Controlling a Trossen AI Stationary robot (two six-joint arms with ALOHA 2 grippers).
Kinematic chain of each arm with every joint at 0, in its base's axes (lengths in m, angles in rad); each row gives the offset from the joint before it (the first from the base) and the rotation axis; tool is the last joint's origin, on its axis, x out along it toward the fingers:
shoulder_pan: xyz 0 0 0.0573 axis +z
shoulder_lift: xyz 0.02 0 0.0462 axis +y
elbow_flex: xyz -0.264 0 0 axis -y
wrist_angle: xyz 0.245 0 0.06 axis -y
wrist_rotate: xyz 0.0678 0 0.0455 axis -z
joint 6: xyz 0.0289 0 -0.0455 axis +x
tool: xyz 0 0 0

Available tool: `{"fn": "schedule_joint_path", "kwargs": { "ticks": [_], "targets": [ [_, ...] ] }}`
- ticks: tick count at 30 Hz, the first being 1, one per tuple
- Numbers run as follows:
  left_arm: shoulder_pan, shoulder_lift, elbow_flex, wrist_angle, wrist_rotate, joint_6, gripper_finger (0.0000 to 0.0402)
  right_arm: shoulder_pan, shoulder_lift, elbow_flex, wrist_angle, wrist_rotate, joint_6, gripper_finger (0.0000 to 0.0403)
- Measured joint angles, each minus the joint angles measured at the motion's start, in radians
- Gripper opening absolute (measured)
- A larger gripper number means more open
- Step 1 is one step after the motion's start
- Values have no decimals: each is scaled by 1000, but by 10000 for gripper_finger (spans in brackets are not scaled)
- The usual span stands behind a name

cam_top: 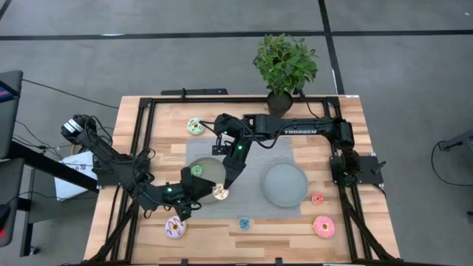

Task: Pick & Place donuts
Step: Put the small white donut on the dark gray plate

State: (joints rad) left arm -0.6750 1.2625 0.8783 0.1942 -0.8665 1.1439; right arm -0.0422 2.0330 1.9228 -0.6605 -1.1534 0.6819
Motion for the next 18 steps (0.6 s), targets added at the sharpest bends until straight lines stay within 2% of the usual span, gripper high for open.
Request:
{"fn": "schedule_joint_path", "kwargs": {
  "ticks": [12, 18],
  "targets": [
    [8, 0, 0, 0, 90, 1, 171, 0, 0, 0, 0, 1, 0, 6],
    [25, 0, 0, 0, 98, 4, 171, 0, 0, 0, 0, 5, 0, 6]
  ]
}}
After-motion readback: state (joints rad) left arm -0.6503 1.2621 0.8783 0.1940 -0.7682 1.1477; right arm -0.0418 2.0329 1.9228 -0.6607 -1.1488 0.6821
